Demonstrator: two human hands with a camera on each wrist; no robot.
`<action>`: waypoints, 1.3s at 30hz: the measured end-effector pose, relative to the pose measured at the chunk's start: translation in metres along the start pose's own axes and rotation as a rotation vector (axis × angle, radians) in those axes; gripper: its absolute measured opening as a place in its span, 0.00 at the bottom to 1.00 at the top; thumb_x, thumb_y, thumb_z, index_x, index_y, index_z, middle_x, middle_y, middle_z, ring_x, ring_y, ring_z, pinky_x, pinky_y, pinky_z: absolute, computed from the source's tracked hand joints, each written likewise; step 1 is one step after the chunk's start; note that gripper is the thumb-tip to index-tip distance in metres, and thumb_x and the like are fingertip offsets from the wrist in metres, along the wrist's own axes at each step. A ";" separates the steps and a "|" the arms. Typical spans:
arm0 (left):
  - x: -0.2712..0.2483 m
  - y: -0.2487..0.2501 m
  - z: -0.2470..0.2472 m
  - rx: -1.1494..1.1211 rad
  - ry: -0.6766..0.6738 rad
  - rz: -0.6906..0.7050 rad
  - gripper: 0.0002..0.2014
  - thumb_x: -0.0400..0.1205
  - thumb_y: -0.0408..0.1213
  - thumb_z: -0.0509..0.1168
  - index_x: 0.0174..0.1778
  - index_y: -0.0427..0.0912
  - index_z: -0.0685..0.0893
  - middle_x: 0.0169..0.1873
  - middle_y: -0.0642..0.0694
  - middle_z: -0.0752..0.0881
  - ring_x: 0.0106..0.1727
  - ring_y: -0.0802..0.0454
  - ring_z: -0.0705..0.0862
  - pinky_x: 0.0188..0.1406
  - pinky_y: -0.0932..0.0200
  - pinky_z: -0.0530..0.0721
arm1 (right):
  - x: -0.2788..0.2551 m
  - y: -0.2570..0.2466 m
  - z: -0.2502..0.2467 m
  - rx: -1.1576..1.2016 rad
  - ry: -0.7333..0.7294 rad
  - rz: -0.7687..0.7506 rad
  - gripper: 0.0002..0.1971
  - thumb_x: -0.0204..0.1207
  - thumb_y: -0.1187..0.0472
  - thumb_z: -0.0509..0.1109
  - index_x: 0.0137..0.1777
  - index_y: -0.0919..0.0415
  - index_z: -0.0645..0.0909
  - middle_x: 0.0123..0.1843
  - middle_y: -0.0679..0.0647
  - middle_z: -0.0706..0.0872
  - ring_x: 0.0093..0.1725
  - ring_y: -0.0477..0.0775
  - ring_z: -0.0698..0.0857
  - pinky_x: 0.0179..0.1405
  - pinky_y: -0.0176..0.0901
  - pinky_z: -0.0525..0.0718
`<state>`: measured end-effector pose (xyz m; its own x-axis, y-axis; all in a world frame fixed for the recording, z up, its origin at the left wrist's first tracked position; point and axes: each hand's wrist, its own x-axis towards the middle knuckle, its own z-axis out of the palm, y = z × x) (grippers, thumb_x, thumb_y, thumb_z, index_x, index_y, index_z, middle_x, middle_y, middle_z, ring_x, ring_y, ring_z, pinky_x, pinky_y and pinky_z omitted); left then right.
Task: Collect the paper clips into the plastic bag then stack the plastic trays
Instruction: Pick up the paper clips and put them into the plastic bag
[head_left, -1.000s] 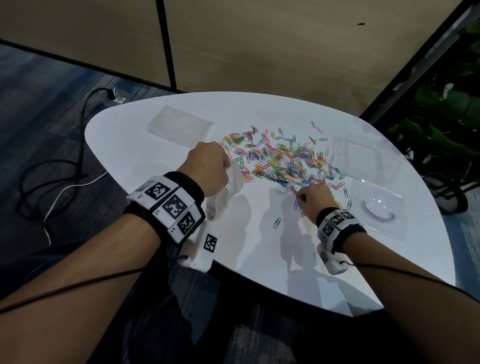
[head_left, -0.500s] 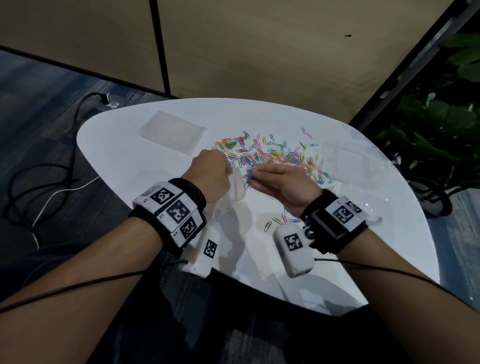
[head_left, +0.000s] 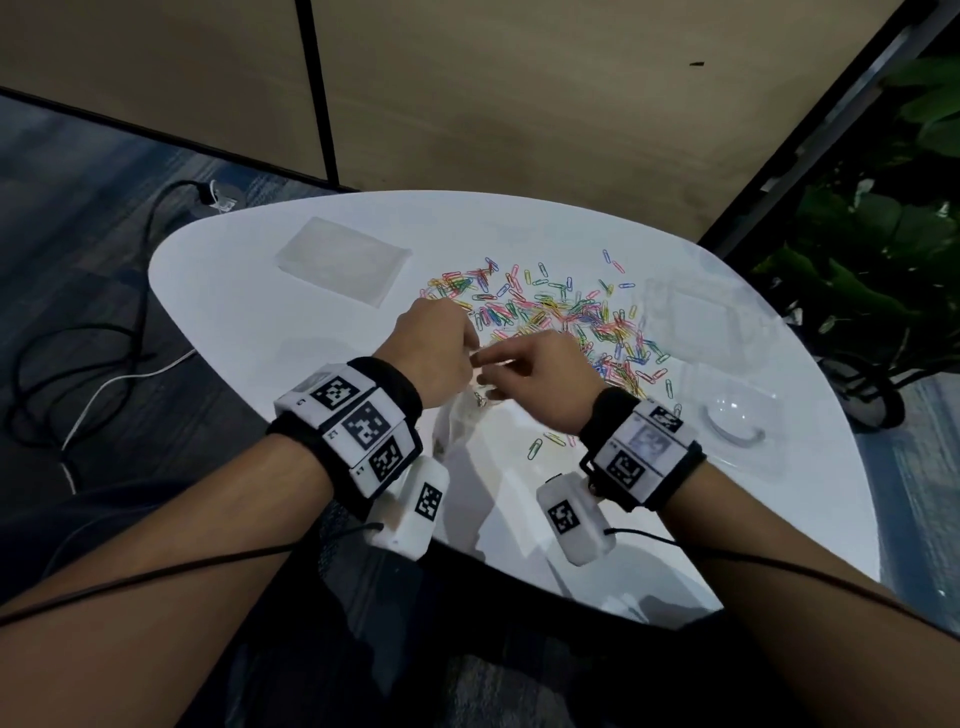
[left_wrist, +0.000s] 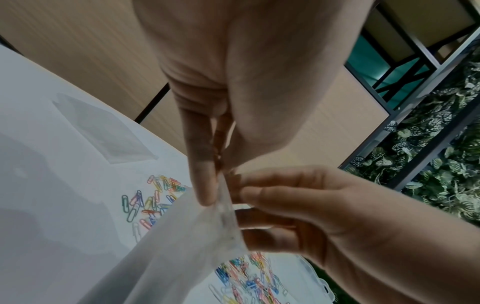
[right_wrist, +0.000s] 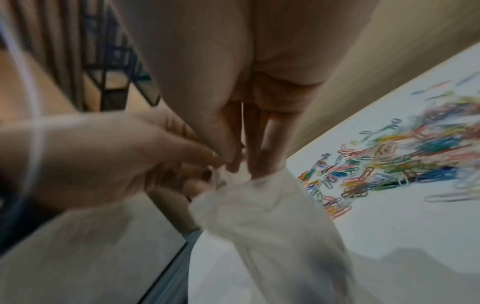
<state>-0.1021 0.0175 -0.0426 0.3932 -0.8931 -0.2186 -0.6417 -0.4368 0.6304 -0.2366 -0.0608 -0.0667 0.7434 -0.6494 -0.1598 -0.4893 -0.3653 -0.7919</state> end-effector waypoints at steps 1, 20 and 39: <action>0.000 -0.001 -0.001 0.001 0.007 -0.008 0.16 0.81 0.27 0.62 0.57 0.41 0.92 0.50 0.36 0.91 0.53 0.39 0.90 0.60 0.49 0.88 | 0.001 0.002 -0.007 0.141 0.043 0.044 0.11 0.79 0.71 0.67 0.53 0.61 0.90 0.45 0.56 0.93 0.42 0.52 0.92 0.45 0.42 0.90; 0.003 -0.017 -0.012 0.119 0.038 0.003 0.13 0.79 0.24 0.61 0.43 0.40 0.91 0.52 0.34 0.90 0.45 0.40 0.85 0.56 0.48 0.90 | 0.031 0.141 0.003 -0.489 0.176 0.446 0.35 0.74 0.58 0.76 0.80 0.55 0.67 0.77 0.65 0.65 0.69 0.66 0.77 0.71 0.49 0.75; 0.004 -0.014 -0.011 0.084 -0.001 -0.027 0.17 0.82 0.25 0.60 0.61 0.38 0.91 0.57 0.36 0.90 0.55 0.37 0.89 0.60 0.49 0.88 | 0.035 0.136 -0.040 0.152 0.270 0.580 0.04 0.71 0.65 0.80 0.44 0.60 0.90 0.44 0.56 0.93 0.43 0.53 0.91 0.55 0.43 0.88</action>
<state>-0.0843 0.0211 -0.0442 0.4106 -0.8808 -0.2358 -0.6838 -0.4685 0.5594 -0.2957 -0.1597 -0.1567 0.2277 -0.8646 -0.4479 -0.6917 0.1801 -0.6993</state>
